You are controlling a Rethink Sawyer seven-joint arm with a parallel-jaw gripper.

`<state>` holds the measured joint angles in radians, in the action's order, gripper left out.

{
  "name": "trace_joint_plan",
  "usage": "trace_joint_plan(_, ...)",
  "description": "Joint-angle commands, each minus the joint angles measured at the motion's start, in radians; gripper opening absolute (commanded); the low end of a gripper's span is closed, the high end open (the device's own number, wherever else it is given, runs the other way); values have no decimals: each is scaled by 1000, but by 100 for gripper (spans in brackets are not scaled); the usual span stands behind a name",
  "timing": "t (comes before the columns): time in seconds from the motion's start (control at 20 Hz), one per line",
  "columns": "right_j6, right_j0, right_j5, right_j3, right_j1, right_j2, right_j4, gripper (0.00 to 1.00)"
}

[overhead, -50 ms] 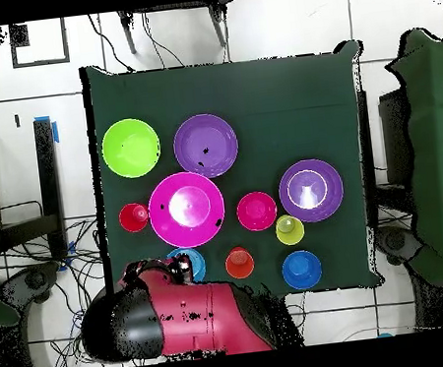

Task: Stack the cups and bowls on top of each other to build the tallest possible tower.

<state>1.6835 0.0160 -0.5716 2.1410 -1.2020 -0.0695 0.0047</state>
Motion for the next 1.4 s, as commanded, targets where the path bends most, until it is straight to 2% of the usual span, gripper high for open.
trace_joint_plan(0.05,158,-7,-37,-140,172,46,-19,100)
trace_joint_plan(0.4,137,-14,-84,-265,263,41,-30,100)
trace_joint_plan(0.7,111,-29,-50,-326,324,51,-30,100)
trace_joint_plan(1.05,116,-12,-71,-414,390,31,-45,100)
trace_joint_plan(1.2,104,-12,-110,-454,420,33,-47,100)
trace_joint_plan(1.4,78,-29,-128,-488,458,49,-41,100)
